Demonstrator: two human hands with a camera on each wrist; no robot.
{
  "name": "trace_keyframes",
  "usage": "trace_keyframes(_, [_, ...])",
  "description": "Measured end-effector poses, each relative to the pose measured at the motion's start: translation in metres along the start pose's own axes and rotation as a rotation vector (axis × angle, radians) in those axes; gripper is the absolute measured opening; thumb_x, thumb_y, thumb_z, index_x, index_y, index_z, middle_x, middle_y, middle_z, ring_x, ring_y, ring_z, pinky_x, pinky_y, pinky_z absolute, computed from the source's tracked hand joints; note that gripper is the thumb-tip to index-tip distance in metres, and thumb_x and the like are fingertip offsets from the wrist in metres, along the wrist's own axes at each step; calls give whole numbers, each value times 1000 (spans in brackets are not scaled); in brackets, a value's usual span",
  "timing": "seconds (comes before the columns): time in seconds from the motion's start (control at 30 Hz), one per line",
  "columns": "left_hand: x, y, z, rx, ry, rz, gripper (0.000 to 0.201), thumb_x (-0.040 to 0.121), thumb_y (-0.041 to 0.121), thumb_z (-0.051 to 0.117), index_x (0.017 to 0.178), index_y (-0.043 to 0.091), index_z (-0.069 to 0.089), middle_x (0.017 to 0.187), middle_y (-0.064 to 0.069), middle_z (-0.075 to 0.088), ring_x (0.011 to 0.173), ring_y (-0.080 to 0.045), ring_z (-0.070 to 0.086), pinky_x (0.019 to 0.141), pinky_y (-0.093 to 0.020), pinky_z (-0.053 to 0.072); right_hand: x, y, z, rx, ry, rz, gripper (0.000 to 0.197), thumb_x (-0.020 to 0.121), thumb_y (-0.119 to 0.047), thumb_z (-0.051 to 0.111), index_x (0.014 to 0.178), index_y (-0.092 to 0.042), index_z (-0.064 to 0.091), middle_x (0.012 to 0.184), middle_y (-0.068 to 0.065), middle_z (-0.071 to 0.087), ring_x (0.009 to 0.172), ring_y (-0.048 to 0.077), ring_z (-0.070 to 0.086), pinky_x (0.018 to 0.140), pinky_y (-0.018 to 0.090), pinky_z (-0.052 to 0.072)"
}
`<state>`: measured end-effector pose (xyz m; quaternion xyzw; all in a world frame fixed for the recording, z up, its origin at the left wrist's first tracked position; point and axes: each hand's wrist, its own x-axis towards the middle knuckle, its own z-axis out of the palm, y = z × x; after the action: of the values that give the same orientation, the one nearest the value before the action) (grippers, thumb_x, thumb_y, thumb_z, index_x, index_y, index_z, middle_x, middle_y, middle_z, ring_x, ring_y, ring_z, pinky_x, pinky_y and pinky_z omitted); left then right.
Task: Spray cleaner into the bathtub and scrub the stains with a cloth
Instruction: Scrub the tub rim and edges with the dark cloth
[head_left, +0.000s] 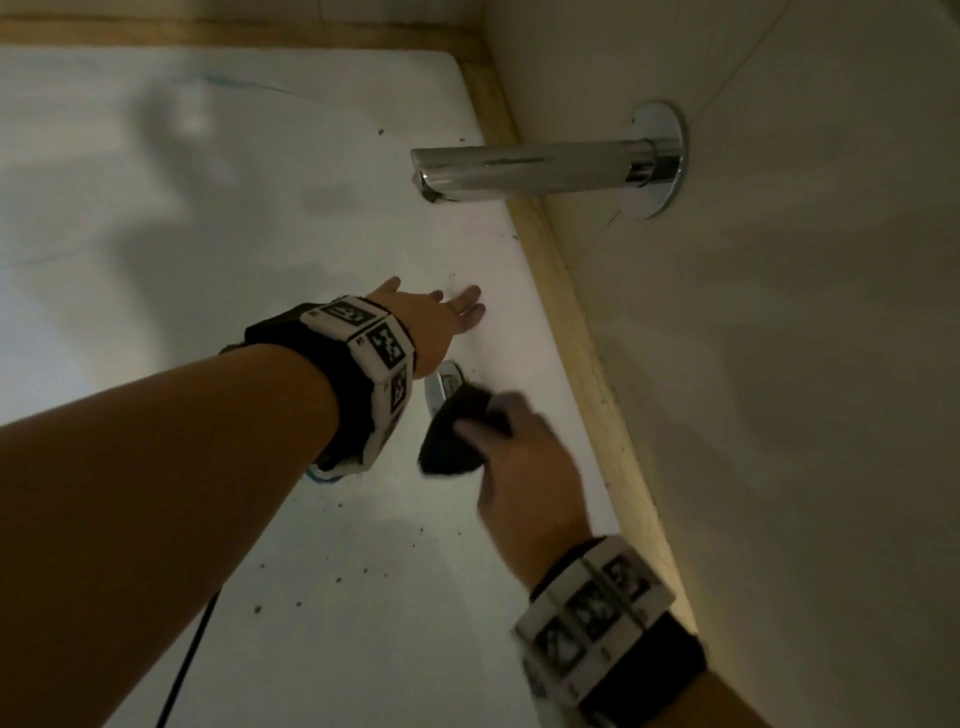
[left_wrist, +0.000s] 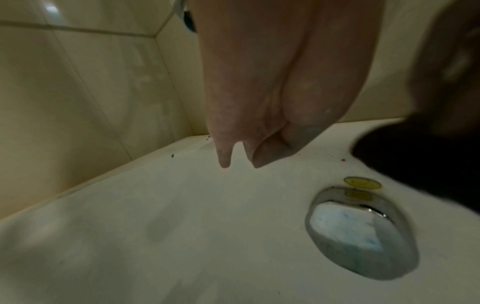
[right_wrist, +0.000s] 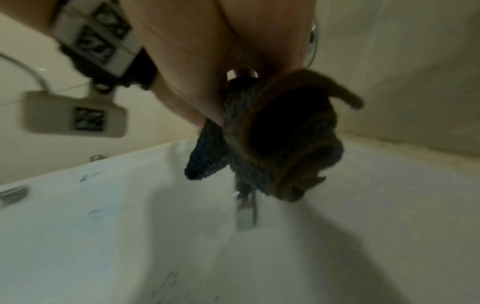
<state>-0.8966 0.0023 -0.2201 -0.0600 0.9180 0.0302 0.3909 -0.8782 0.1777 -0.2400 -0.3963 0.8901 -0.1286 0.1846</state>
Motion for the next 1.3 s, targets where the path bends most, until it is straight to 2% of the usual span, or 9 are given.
trace_keyframes(0.07, [-1,2,-2,-23,-1,-13,69,96,3,27,148,26,-11,154,11,-20,145,-14,5,118,-45,4,18,14,-18,-6,72,42,51,63,4,74,109,-17,68,118,16,58,90,34,62,73,39,55])
trace_keyframes(0.17, [2,4,-2,-18,-1,-32,72,95,2,30,149,27,-11,154,11,-20,143,-17,15,118,-45,4,49,39,-34,-84,-89,50,50,88,-7,52,135,-22,46,138,10,36,110,33,50,93,36,44])
trace_keyframes(0.53, [3,8,-5,15,-11,-44,60,98,10,22,149,23,-8,156,6,-17,144,-18,13,117,-48,9,-21,-5,-1,-210,-587,7,50,86,-12,54,134,-15,43,146,5,22,124,28,35,100,41,39])
trace_keyframes(0.73, [4,14,-5,-46,25,-68,65,96,4,26,150,23,-6,155,7,-17,139,-21,25,116,-49,10,23,-1,-40,-161,-172,1,43,87,-9,51,129,-23,49,140,2,32,122,23,36,96,33,38])
trace_keyframes(0.83, [6,13,-3,-56,39,-72,65,96,5,28,150,24,-5,156,7,-17,139,-22,27,116,-49,9,45,17,-48,-234,-139,63,45,90,-14,48,134,-22,46,141,6,30,125,29,34,99,39,39])
trace_keyframes(0.93, [6,13,-3,-47,27,-68,66,96,5,27,149,24,-7,155,7,-18,141,-22,23,116,-49,8,29,28,-36,-159,-121,21,47,82,-7,59,127,-18,55,139,9,38,117,32,43,94,43,45])
trace_keyframes(1.1, [2,14,-4,-13,30,-60,60,98,11,23,149,21,-7,156,5,-16,144,-19,14,117,-46,5,-26,17,-6,-204,-168,-121,52,21,-10,86,69,-20,70,97,6,67,67,25,63,42,31,52])
trace_keyframes(1.23, [-6,18,4,80,69,-5,62,99,15,28,149,17,-8,156,-1,-17,145,-17,-2,118,-44,4,-59,-3,22,-121,-519,-49,30,77,-15,67,107,-12,61,117,4,50,107,26,50,88,35,46])
trace_keyframes(1.3, [-14,28,13,143,58,87,64,98,12,28,149,20,-9,155,0,-20,145,-17,-8,118,-44,2,-67,-5,21,-9,-514,22,28,88,-12,53,116,-11,57,122,6,48,113,26,48,92,31,41])
